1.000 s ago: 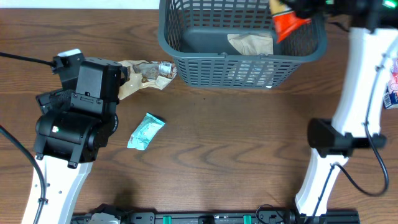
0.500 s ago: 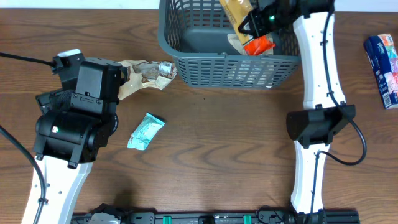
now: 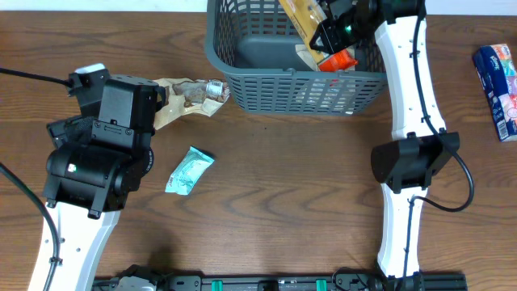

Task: Pack container
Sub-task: 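Lift the snack bar and drop it into the basket, then move right gripper to the blue snack box and grasp it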

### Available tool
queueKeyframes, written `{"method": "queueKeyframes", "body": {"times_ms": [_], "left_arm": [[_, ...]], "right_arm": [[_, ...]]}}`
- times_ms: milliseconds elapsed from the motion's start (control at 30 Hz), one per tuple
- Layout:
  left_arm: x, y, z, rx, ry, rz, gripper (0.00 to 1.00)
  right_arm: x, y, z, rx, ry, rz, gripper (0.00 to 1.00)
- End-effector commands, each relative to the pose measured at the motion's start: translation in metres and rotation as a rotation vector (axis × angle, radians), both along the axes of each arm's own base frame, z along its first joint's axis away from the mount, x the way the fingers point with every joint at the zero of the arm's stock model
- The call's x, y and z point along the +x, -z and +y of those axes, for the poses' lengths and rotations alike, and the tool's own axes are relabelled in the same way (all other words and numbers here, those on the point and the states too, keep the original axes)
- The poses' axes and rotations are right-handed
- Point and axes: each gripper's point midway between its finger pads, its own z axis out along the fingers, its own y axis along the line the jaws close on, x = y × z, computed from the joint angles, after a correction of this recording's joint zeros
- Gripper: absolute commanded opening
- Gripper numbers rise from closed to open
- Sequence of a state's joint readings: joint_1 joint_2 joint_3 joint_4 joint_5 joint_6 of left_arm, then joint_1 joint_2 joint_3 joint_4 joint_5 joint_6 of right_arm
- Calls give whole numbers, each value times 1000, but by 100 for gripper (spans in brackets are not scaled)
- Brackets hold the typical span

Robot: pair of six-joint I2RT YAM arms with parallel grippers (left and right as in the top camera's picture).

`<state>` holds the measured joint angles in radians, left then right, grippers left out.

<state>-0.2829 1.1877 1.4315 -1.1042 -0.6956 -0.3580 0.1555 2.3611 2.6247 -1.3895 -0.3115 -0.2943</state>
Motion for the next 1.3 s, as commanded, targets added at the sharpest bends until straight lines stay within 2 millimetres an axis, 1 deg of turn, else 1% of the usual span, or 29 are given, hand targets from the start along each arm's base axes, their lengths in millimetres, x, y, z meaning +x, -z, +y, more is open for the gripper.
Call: {"method": "queueKeyframes", "body": {"times_ms": [0, 67, 100, 300, 400, 433, 500, 567, 633, 700, 733, 767, 800, 867, 900, 933, 1000, 1033, 1067, 1100, 1133, 1167, 1200, 1267], "left_arm": [[-1, -8, 4, 18, -11, -11, 99], [-1, -8, 4, 17, -11, -11, 99], [-1, -8, 4, 17, -11, -12, 99], [-1, -8, 4, 17, -11, -12, 99], [-1, -8, 4, 17, -11, -12, 99], [-1, -8, 4, 18, -11, -12, 99], [-1, -8, 4, 17, -11, -12, 99], [-1, -8, 4, 18, -11, -11, 99], [-1, -8, 4, 18, -11, -12, 99], [-1, -8, 4, 18, -11, -12, 99], [-1, -8, 4, 18, -11, -11, 99], [-1, -8, 4, 17, -11, -12, 99], [-1, -8, 4, 18, -11, -11, 99], [-1, -8, 4, 17, -11, -12, 99], [-1, -8, 4, 17, -11, -12, 99], [-1, -8, 4, 18, -11, -12, 99], [-1, -8, 4, 17, -11, -11, 99], [-1, -8, 4, 17, -11, -11, 99], [-1, -8, 4, 17, -11, -12, 99], [-1, -8, 4, 17, -11, -11, 99], [-1, -8, 4, 17, -11, -12, 99], [-1, -8, 4, 18, -11, -11, 99], [-1, -8, 4, 17, -11, -11, 99], [-1, -8, 4, 17, -11, -12, 99]], "right_arm": [[-1, -6, -6, -26, 30, -12, 46], [-1, -6, -6, -26, 30, -13, 55], [-1, -6, -6, -26, 30, -13, 56], [2, -7, -5, -23, 30, -25, 57], [11, -16, -9, -18, 84, -62, 60], [15, -25, -13, -18, 124, -88, 60], [24, -47, -26, -25, 193, -160, 62], [32, -76, -46, -40, 282, -248, 65], [34, -111, -72, -49, 384, -337, 66], [32, -149, -104, -45, 503, -431, 68], [27, -173, -126, -37, 587, -485, 68], [21, -190, -143, -30, 646, -525, 68], [13, -210, -165, -21, 720, -570, 69], [-5, -238, -205, -9, 856, -633, 69], [-17, -250, -228, -11, 933, -659, 68], [-28, -257, -249, -15, 1003, -675, 67], [-52, -263, -293, -34, 1151, -681, 67], [-63, -261, -312, -54, 1209, -670, 67], [-75, -255, -332, -86, 1267, -646, 67], [-86, -248, -349, -114, 1312, -617, 68], [-96, -237, -365, -141, 1349, -572, 72], [-106, -228, -376, -158, 1376, -533, 75], [-115, -217, -386, -165, 1395, -482, 75], [-134, -198, -393, -161, 1412, -376, 73]]}}
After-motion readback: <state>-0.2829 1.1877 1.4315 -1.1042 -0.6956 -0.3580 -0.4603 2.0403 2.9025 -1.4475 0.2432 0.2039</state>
